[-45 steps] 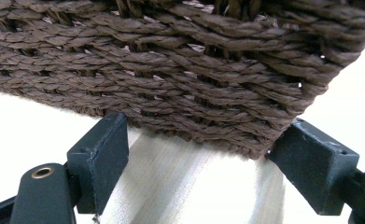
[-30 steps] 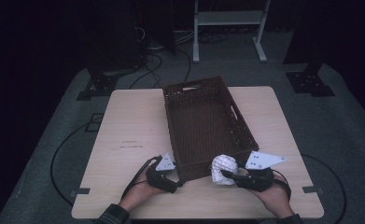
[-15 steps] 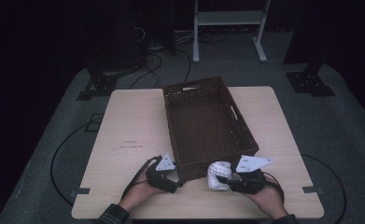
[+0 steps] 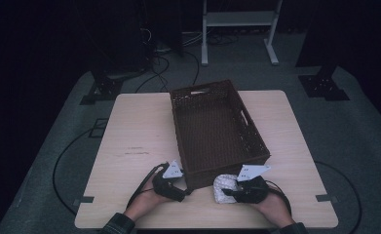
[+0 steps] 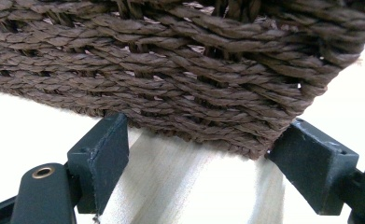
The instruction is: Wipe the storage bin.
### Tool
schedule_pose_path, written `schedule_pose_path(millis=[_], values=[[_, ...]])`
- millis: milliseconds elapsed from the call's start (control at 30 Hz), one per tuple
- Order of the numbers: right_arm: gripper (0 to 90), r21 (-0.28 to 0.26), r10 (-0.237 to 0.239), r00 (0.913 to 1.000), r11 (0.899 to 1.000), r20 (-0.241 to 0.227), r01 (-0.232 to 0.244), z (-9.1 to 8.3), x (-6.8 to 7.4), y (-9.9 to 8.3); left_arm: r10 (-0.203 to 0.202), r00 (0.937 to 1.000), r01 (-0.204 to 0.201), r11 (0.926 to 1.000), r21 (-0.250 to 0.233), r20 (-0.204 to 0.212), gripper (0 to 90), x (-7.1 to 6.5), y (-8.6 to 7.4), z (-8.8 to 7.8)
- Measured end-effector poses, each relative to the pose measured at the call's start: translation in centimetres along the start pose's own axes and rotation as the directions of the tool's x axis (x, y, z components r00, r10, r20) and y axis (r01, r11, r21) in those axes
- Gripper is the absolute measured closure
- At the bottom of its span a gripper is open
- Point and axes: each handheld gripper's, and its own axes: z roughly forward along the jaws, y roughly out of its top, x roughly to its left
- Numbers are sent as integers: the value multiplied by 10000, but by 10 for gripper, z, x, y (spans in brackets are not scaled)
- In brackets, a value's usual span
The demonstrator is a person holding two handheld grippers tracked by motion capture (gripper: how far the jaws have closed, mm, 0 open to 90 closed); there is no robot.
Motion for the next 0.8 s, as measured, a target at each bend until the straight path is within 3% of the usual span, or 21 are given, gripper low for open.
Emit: schedule_pose_path(millis=[500, 800], values=[[630, 248, -59, 10000, 9997, -69, 61, 7, 2, 1, -5, 10000, 5, 10000, -4, 1, 193, 0, 0, 0], [630, -724, -201, 9998, 9972, -58, 197, -14, 8, 14, 2, 10000, -2, 10000, -2, -3, 193, 0, 0, 0]])
